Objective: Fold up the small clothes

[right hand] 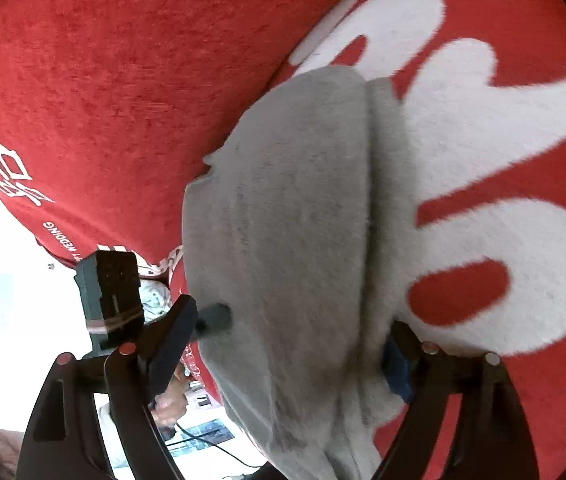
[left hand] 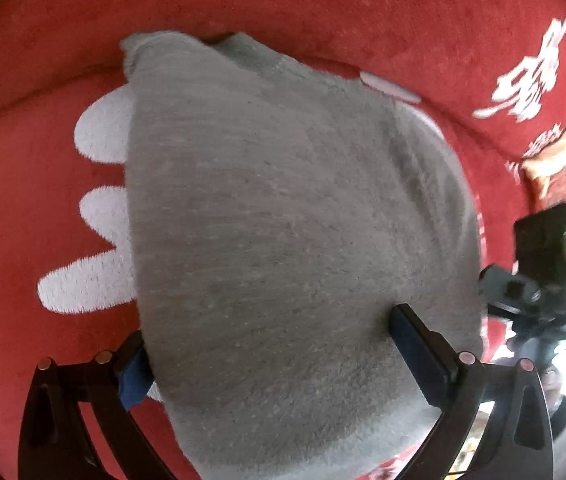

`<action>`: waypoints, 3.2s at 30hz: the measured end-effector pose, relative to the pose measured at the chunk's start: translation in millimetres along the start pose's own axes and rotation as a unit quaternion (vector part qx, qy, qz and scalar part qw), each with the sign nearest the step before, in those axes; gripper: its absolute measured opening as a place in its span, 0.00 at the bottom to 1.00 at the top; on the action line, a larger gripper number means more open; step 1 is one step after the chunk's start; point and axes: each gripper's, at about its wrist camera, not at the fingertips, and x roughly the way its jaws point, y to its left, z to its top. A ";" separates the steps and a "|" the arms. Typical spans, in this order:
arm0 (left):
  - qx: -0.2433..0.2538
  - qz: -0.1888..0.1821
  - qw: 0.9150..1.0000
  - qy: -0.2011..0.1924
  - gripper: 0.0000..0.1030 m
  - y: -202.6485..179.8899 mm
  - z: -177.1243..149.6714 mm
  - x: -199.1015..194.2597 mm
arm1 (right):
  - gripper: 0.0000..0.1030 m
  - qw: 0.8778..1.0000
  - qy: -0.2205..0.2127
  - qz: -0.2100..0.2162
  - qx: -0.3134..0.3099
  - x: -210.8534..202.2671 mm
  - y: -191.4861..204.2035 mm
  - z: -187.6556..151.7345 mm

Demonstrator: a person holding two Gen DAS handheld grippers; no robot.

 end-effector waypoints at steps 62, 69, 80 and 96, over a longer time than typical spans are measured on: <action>-0.096 0.136 0.984 -0.063 0.46 164.9 -163.1 -134.3 | 0.03 0.926 0.063 -0.336 -0.159 126.7 152.2 -177.7; -0.093 0.137 0.985 -0.055 0.46 162.5 -168.5 -136.9 | 0.04 0.936 0.054 -0.327 -0.116 116.4 147.0 -178.4; -0.081 0.163 0.982 -0.043 0.49 158.0 -175.9 -136.5 | 0.14 0.947 0.010 -0.304 -0.105 102.2 153.4 -177.6; -0.076 0.167 0.982 -0.045 0.49 149.1 -166.2 -134.1 | 0.08 0.963 -0.012 -0.261 -0.070 90.2 145.2 -134.1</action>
